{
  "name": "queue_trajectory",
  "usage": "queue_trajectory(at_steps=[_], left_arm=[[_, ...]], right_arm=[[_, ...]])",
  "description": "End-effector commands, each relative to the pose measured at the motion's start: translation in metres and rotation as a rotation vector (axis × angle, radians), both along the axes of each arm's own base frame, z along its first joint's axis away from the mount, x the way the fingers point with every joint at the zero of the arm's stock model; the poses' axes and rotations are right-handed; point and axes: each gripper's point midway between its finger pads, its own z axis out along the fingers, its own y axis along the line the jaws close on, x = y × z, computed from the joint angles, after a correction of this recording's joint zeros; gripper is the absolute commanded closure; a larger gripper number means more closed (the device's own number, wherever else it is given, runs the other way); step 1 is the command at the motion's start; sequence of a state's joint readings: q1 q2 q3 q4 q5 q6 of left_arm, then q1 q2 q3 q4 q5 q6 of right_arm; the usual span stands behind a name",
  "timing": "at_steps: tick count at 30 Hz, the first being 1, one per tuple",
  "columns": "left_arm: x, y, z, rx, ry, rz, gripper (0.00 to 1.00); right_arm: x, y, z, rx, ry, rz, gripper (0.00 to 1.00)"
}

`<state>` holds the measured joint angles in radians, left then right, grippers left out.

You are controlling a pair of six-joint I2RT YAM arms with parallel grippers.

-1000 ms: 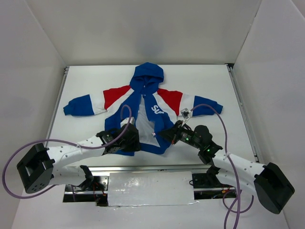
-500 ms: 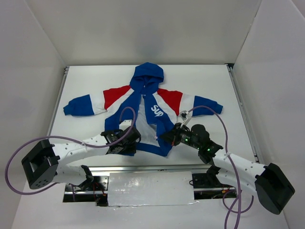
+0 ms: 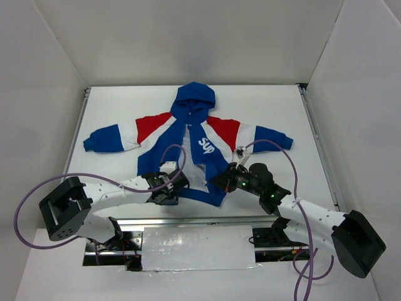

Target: Zip up the jacket

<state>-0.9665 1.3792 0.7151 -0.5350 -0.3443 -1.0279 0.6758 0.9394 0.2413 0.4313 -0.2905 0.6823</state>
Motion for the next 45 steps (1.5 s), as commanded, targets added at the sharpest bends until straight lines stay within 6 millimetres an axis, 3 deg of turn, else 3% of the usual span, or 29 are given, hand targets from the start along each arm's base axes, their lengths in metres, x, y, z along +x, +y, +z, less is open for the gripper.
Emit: queue_trajectory(at_steps=[1, 16, 19, 22, 24, 25, 27, 31, 36, 38, 41, 45], left_arm=[[0.003, 0.0, -0.001, 0.027, -0.018, 0.015, 0.5], [0.005, 0.0, -0.012, 0.069, -0.016, 0.002, 0.46], [0.002, 0.001, -0.017, 0.075, -0.007, -0.004, 0.5], [-0.001, -0.001, -0.022, 0.059, 0.006, -0.012, 0.58], [-0.002, -0.004, -0.025, 0.041, 0.012, -0.021, 0.73], [-0.004, -0.003, -0.028, 0.043, 0.019, -0.022, 0.84], [-0.003, -0.006, -0.031, 0.028, 0.019, -0.028, 0.96], [-0.003, -0.018, -0.029, -0.025, 0.018, -0.052, 1.0], [0.007, -0.051, 0.005, -0.243, -0.081, -0.105, 1.0], [0.012, -0.056, 0.018, -0.3, -0.119, -0.097, 1.0], [0.019, -0.067, 0.054, -0.452, -0.208, -0.097, 1.0], [0.02, -0.066, 0.076, -0.589, -0.283, -0.066, 1.0]], right_arm=[[0.009, 0.004, 0.016, 0.013, -0.05, -0.004, 1.0], [0.008, 0.007, 0.011, 0.008, -0.03, 0.008, 1.0], [0.009, 0.007, 0.01, 0.007, -0.027, 0.006, 1.0], [0.008, 0.007, 0.009, 0.007, -0.024, 0.007, 1.0], [0.008, 0.007, 0.009, 0.007, -0.025, 0.012, 1.0], [0.008, 0.007, 0.009, 0.005, -0.021, 0.012, 1.0], [0.008, 0.008, 0.009, 0.004, -0.022, 0.014, 1.0], [0.007, 0.009, 0.008, -0.002, -0.014, 0.024, 1.0], [0.01, 0.011, 0.002, -0.042, 0.019, 0.03, 1.0], [0.012, 0.014, -0.001, -0.065, 0.048, 0.036, 1.0], [0.01, 0.018, 0.004, -0.052, 0.045, 0.064, 1.0], [0.007, 0.02, 0.008, -0.045, 0.042, 0.082, 1.0]])
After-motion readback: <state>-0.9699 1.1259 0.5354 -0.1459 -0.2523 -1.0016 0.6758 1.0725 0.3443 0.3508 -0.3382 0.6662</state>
